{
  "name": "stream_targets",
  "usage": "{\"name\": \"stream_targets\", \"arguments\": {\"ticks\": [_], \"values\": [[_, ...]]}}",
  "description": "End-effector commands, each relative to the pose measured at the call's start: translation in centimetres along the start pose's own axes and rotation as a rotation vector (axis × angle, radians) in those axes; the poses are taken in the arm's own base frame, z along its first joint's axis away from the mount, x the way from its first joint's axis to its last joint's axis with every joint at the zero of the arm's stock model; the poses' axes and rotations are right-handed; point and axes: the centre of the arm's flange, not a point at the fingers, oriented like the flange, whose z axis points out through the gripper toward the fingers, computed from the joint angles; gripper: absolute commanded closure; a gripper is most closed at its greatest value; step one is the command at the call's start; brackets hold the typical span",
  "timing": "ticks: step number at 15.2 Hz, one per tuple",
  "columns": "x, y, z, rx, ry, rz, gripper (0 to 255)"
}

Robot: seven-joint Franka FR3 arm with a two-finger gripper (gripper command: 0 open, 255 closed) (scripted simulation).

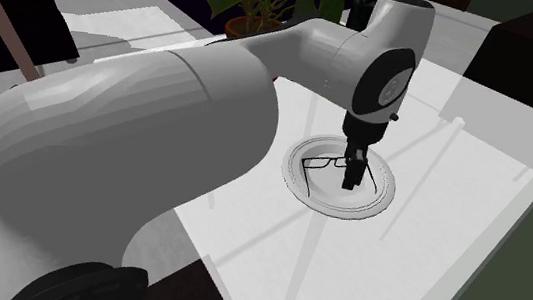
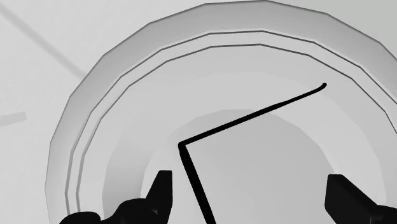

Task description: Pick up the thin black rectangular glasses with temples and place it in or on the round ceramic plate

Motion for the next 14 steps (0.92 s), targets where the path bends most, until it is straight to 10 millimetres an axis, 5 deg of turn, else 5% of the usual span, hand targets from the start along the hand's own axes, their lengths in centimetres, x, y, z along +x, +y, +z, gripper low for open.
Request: {"name": "stream_targets", "arguments": {"ticks": [1,3,4,14], "values": [[0.0,-0.01,0.02,0.0,0.0,0.0,0],[0.0,-0.01,0.02,0.0,0.0,0.0,0],[0.0,-0.01,0.02,0.0,0.0,0.0,255],[-0.02,0.0,-0.51,0.0,0.0,0.0,255]]}}
